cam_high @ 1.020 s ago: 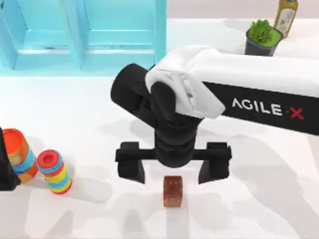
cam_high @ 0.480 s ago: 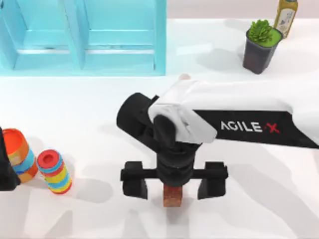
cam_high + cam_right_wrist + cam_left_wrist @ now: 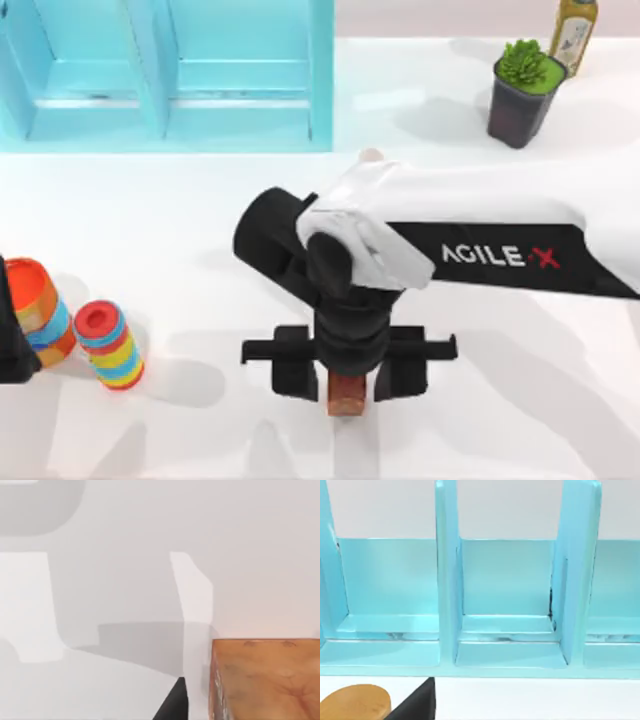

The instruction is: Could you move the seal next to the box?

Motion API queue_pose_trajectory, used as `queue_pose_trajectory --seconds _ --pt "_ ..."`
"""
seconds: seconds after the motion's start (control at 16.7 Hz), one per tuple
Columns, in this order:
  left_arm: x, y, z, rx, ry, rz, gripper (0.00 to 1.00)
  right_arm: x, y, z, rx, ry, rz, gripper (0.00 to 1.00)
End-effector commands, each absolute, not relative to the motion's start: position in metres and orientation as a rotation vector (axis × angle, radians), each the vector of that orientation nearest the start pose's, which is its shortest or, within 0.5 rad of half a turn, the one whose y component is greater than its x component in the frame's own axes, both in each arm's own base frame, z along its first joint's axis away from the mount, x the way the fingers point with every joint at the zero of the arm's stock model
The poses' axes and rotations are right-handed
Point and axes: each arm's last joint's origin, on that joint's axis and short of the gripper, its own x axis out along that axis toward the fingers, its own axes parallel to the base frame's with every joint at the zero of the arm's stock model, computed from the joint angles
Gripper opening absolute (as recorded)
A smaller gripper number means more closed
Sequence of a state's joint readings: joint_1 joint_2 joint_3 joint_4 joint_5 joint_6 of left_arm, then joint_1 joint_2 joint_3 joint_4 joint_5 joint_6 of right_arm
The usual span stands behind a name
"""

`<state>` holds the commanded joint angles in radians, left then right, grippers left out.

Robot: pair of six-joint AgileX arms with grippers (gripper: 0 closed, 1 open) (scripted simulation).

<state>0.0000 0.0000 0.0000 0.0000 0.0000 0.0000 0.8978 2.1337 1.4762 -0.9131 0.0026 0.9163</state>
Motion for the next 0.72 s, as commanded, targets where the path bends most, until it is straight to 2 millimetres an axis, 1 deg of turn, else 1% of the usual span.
queue_pose_trajectory --seconds 0.3,0.36,0.72 --pt "0.1057 -0.0012 0.16 0.0 0.0 0.0 1.0 0.2449 0.3128 0.1217 0.008 1.571 -0.008 0.02" --pt "0.1057 -0.0012 0.16 0.0 0.0 0.0 1.0 0.2449 0.3128 0.1217 0.008 1.571 -0.008 0.0" --pt "0.1057 -0.0012 0.16 0.0 0.0 0.0 1.0 0.2449 0.3128 0.1217 0.008 1.571 -0.008 0.0"
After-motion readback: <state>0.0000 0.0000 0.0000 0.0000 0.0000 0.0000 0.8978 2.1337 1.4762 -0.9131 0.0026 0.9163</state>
